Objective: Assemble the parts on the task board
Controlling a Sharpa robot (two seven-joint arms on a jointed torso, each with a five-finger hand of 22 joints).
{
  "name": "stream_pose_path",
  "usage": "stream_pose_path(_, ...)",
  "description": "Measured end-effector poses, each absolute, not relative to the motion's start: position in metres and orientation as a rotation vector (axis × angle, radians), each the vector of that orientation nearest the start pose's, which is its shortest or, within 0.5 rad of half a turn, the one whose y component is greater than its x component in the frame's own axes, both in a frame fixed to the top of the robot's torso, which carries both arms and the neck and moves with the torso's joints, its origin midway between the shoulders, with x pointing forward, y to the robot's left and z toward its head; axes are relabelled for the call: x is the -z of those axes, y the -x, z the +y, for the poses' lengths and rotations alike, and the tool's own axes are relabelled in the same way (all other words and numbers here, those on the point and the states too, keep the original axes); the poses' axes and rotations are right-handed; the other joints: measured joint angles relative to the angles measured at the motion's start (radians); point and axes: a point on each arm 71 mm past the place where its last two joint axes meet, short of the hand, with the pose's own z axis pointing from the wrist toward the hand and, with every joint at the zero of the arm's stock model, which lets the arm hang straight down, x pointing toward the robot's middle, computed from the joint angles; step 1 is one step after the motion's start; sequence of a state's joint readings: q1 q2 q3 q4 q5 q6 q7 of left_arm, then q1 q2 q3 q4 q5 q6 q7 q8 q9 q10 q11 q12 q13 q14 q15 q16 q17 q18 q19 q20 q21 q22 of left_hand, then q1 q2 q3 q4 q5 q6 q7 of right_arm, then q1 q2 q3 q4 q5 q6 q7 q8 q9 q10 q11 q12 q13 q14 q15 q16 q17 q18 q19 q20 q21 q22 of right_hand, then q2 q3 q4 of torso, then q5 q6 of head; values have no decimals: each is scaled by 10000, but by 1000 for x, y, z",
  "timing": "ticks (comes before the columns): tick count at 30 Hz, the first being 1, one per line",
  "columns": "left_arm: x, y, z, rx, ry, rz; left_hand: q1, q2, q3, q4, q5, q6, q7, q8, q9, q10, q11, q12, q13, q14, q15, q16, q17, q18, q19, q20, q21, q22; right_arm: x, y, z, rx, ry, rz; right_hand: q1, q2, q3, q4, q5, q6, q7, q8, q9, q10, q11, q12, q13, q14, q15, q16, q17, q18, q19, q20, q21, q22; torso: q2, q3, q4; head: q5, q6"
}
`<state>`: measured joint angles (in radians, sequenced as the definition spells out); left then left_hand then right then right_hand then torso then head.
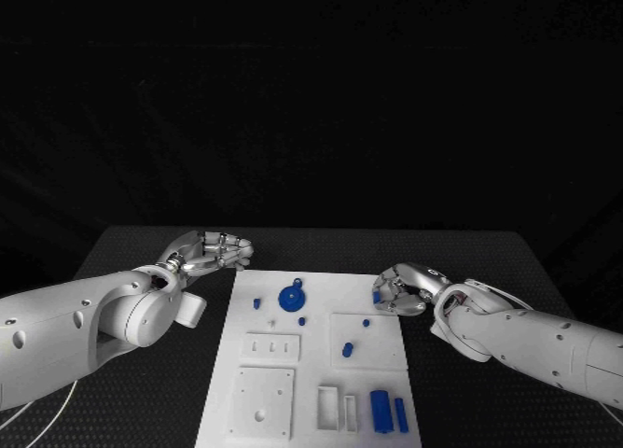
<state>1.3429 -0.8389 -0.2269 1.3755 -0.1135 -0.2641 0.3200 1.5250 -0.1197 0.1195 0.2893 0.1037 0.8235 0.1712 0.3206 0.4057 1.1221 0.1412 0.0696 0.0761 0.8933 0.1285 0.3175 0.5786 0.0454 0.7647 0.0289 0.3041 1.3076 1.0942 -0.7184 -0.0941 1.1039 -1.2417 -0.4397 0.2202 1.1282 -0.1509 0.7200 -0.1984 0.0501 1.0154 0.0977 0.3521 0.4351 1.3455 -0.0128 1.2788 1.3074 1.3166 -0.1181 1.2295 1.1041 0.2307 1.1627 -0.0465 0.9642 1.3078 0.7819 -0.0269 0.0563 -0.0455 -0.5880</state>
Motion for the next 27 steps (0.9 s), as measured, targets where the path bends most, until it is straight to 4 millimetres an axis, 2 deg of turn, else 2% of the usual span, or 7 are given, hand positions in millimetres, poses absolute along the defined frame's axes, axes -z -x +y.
stream_pose_path(5,184,-516,254,13114,9595,15593,0,0,0,0,0,0,0,0,0,9,-9,0,9,0,0,0,23,-1,0,0,0,5,267,-517,-258,-6818,28,16378,23,48,68,-38,-8,5,-1,0,-1,0,0,58,0,0,0,0,16,1,0,1,0,0,0,-2,-1,8,-2)
stream_pose_path(9,184,-516,253,13126,9596,15654,0,0,0,0,0,129,18,0,0,294,-69,70,81,351,-49,88,165,11,0,0,7,5,266,-516,-256,-6860,7,16314,27,51,117,-42,-8,6,-1,0,-1,35,-35,58,0,0,0,0,26,2,0,1,35,0,-2,-1,-6,16,19)
stream_pose_path(11,185,-516,252,13108,9580,15760,-90,90,-80,6,0,327,-38,81,37,552,-120,164,136,605,-122,244,285,25,115,-113,73,5,265,-515,-254,-6866,11,16333,27,51,118,-42,-8,7,-1,0,-1,36,-35,58,0,0,0,0,34,3,0,1,35,0,-4,-1,-11,18,36)
stream_pose_path(12,185,-516,251,13094,9564,15825,-148,148,-86,3,-19,371,-80,99,50,673,-165,226,167,731,-163,325,344,91,208,-157,141,4,263,-514,-252,-6854,33,16339,27,51,118,-42,-8,7,0,0,-1,36,-36,58,0,0,0,0,34,3,0,1,35,0,-7,0,-12,19,46)
stream_pose_path(13,186,-516,250,13069,9536,15942,-287,203,-105,21,-71,437,-128,114,64,851,-234,277,219,875,-215,442,422,152,319,-208,235,5,260,-515,-250,-6825,95,16332,27,51,142,-67,-8,8,0,0,-1,36,-35,58,0,0,0,0,34,4,0,1,36,0,-8,-1,-18,21,53)
stream_pose_path(21,188,-515,242,12790,9412,16952,-1716,202,-124,40,-247,1175,-421,310,177,1759,-658,475,591,1439,-613,1173,876,167,803,-623,833,3,224,-523,-229,-6771,411,16229,27,51,229,-97,-9,10,2,0,-1,36,-35,58,0,0,1,0,33,5,0,2,35,0,-18,-8,-23,1,140)
stream_pose_path(27,188,-516,231,12479,9129,17937,-3175,280,69,41,-477,1537,-569,310,223,2237,-908,582,986,1645,-819,1845,1207,165,986,-806,1380,2,203,-522,-204,-6827,918,16290,28,50,257,-124,-10,12,3,0,-1,72,-71,106,0,0,2,0,33,5,1,2,35,0,-56,-15,-25,12,173)
